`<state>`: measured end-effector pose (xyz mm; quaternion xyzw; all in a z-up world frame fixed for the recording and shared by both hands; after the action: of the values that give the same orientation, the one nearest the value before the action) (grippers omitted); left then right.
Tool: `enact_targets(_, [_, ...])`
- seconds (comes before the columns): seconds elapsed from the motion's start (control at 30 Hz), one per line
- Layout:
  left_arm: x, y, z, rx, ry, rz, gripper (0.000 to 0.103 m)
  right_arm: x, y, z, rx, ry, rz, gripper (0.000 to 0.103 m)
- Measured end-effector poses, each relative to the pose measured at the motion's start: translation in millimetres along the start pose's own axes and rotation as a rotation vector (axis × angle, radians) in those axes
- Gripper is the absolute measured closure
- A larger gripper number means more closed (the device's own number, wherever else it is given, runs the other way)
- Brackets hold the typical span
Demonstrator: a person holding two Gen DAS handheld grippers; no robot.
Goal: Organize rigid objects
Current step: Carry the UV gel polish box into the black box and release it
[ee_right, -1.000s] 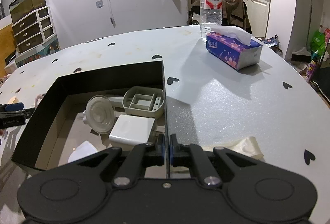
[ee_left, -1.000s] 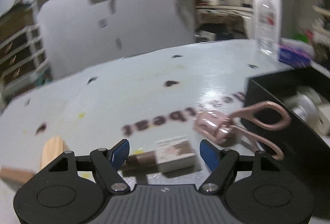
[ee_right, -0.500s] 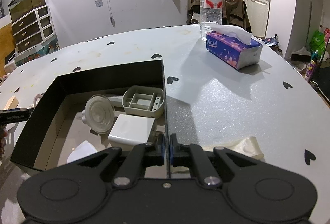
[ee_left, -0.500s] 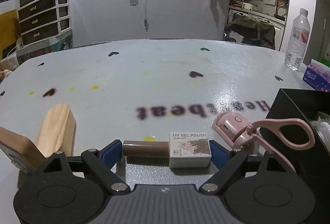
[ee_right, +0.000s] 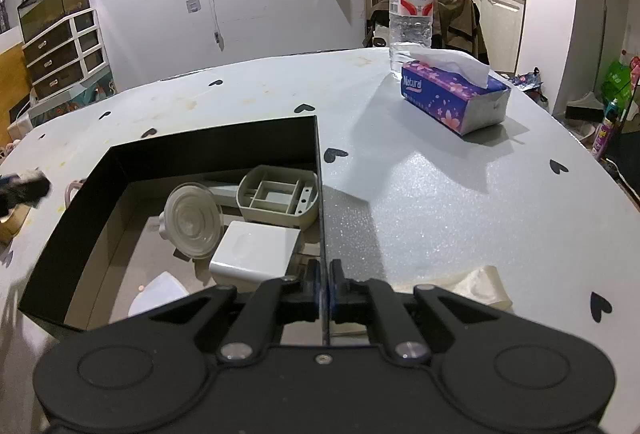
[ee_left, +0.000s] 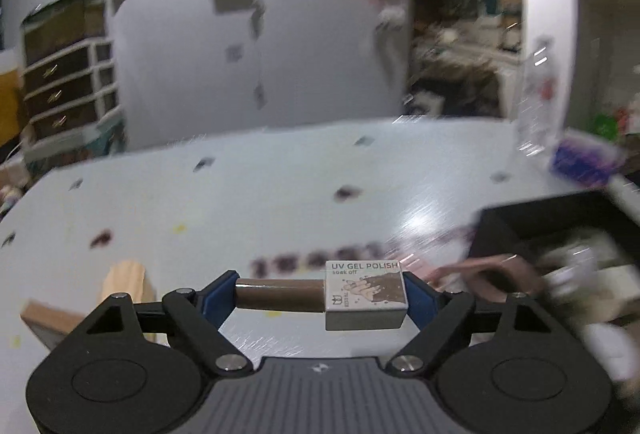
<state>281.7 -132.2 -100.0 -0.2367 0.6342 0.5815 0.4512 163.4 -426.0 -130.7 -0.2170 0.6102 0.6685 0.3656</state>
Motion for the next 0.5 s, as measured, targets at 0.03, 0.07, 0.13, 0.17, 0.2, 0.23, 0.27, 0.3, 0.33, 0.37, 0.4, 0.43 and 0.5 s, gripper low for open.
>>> enact_targets(0.03, [-5.7,7.9,-6.0,0.027,-0.005,-0.007,0.018,-0.2,0.1,-0.4,0.0,-0.002,0.0,0.099])
enact_targets(0.07, [-10.7,17.0,-14.2,0.061,-0.008,-0.012,0.018,-0.2,0.3,-0.6,-0.001,-0.003,-0.001,0.099])
enact_targets(0.13, [-18.8,33.0,-33.8,0.135,-0.02,-0.019,0.018,-0.3,0.7,-0.8,-0.001,-0.004,-0.001,0.099])
enact_targets(0.17, [-21.6,40.2,-44.7,0.173,-0.031,-0.019,0.018,-0.3,0.8,-0.9,-0.001,-0.004,0.0,0.099])
enact_targets(0.2, [-23.8,47.4,-57.6,0.22,-0.044,-0.019,0.018,-0.3,0.8,-0.9,-0.002,-0.005,0.0,0.099])
enact_targets(0.23, [-24.8,52.5,-68.5,0.261,-0.056,-0.017,0.018,-0.2,1.0,-1.0,-0.004,-0.006,0.0,0.099])
enact_targets(0.27, [-24.8,57.4,-81.7,0.305,-0.069,-0.012,0.018,-0.3,1.1,-1.1,-0.006,-0.008,0.0,0.099])
enact_targets(0.3, [-24.5,61.3,-95.0,0.346,-0.082,-0.002,0.018,-0.2,1.2,-1.1,-0.008,-0.009,0.0,0.099])
enact_targets(0.33, [-22.8,62.7,-105.9,0.376,-0.087,0.015,0.018,-0.2,1.2,-1.1,-0.008,-0.008,0.0,0.099])
enact_targets(0.37, [-20.4,62.6,-117.0,0.404,-0.085,0.044,0.018,-0.2,1.1,-1.3,-0.008,-0.008,0.0,0.099])
enact_targets(0.4, [-16.9,61.8,-126.4,0.425,-0.08,0.072,0.018,0.0,1.2,-1.4,-0.01,-0.008,-0.001,0.099])
enact_targets(0.43, [-13.2,60.3,-136.3,0.444,-0.075,0.102,0.018,0.0,1.3,-1.8,-0.013,-0.01,-0.001,0.098])
enact_targets(0.5, [-8.5,54.0,-150.5,0.473,-0.056,0.149,0.018,0.1,1.2,-2.3,-0.019,-0.012,-0.002,0.098])
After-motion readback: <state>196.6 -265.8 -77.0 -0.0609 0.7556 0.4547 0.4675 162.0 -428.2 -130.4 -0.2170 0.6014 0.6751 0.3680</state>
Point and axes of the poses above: each gripper's, at about its wrist camera, not at the fingertips, and y roughly against the way its jaws point, z to its left, x to its underside, the point moved 10 cm from there along -y, roughly the way its jaws point, and after that the axes turned 5 degrees about -x, right-handed, at the moved point
